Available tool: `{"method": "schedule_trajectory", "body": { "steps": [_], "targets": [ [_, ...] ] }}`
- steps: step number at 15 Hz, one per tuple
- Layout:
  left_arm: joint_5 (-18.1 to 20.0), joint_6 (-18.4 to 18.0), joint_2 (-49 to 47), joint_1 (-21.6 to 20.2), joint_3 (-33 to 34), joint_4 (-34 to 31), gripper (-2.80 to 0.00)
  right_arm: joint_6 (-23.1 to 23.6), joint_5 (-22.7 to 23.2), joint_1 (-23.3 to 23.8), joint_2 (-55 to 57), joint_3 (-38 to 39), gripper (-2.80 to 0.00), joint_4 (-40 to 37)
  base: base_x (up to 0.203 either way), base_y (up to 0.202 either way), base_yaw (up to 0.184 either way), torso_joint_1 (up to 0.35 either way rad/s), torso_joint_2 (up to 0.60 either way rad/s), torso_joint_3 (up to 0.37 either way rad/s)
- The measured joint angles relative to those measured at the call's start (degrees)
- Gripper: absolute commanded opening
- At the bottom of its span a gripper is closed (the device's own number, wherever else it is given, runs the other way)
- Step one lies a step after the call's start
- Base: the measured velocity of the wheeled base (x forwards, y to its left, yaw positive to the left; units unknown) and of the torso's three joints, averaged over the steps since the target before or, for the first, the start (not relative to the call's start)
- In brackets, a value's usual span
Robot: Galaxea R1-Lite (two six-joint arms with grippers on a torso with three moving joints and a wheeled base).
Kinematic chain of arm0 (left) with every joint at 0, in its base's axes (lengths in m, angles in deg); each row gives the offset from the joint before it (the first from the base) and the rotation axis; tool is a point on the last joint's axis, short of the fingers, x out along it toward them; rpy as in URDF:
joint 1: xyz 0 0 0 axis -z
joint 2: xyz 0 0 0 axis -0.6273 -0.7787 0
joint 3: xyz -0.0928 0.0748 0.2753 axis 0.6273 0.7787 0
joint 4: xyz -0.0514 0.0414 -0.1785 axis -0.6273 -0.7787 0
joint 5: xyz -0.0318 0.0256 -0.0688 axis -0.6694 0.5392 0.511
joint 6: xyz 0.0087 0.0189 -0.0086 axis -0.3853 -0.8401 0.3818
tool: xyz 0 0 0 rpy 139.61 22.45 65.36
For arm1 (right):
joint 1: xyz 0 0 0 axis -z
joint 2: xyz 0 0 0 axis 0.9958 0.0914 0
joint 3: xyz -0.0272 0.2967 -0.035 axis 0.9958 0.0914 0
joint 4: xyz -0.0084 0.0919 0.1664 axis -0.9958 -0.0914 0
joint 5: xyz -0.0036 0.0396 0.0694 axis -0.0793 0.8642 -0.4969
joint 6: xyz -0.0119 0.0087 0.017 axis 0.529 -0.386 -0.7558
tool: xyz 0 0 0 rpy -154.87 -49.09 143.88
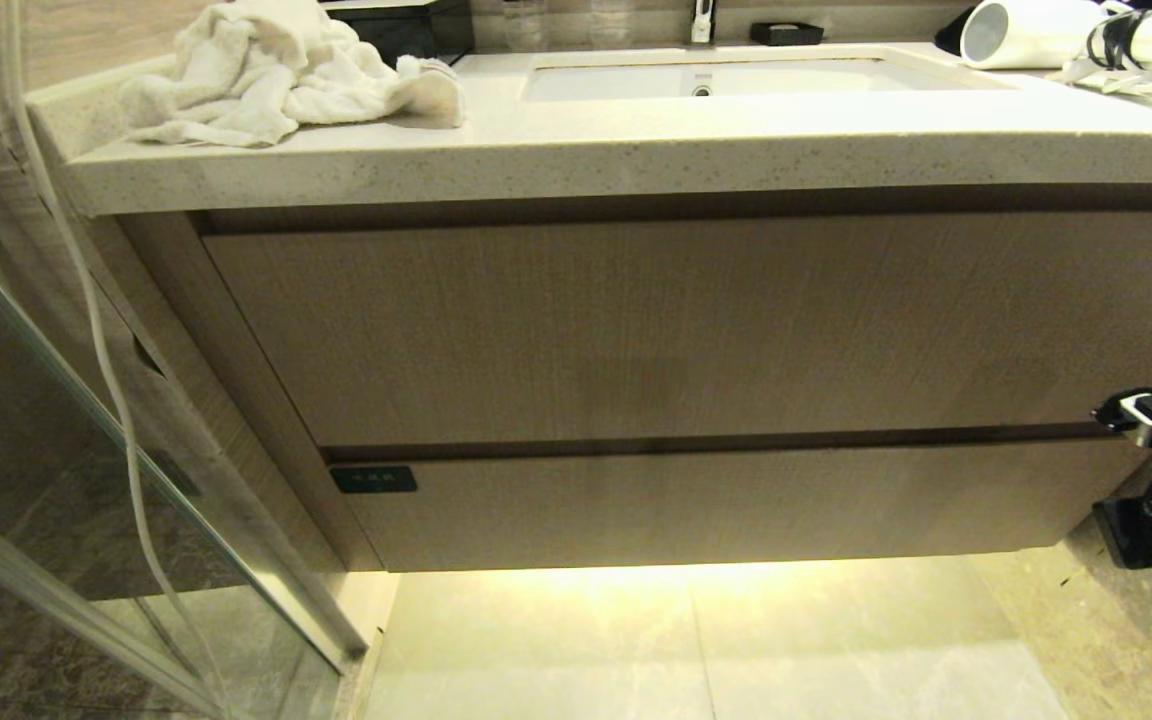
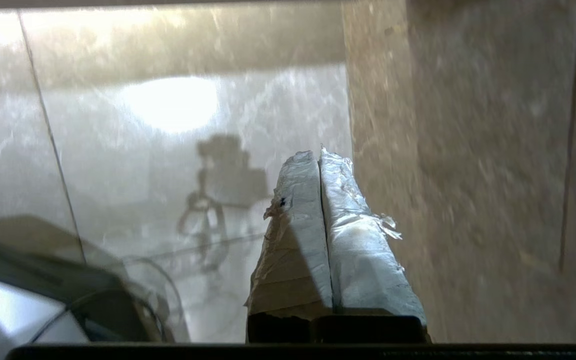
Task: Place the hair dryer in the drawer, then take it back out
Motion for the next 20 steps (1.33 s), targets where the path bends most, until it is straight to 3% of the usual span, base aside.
{"method": "schedule_trajectory", "body": {
  "steps": [6, 9, 12, 15, 20],
  "targets": [
    [0.0, 0.01, 0.0, 0.0, 0.0, -0.01, -2.8, -3.54, 1.52, -1.7, -25.39, 11.0, -2.8, -8.88, 0.0, 0.0, 0.0, 0.0, 0.0, 0.0],
    [0.0, -0.01, 0.0, 0.0, 0.0, -0.01, -2.8, -6.28, 4.26, -3.33, -40.0, 20.1, -2.8, -7.16, 0.0, 0.0, 0.0, 0.0, 0.0, 0.0],
    [0.0, -0.03, 0.0, 0.0, 0.0, -0.01, -2.8, -7.51, 9.79, -5.43, -57.65, 27.65, -2.8, -5.61, 0.0, 0.0, 0.0, 0.0, 0.0, 0.0],
    [0.02, 0.0, 0.0, 0.0, 0.0, -0.01, -2.8, -7.22, 11.45, -10.27, -69.57, 36.28, -2.8, -2.38, 0.0, 0.0, 0.0, 0.0, 0.0, 0.0],
    [0.0, 0.01, 0.0, 0.0, 0.0, 0.0, -2.8, -6.95, 11.22, -14.0, -85.08, 38.43, -2.8, -2.51, 0.0, 0.0, 0.0, 0.0, 0.0, 0.0]
  ]
}}
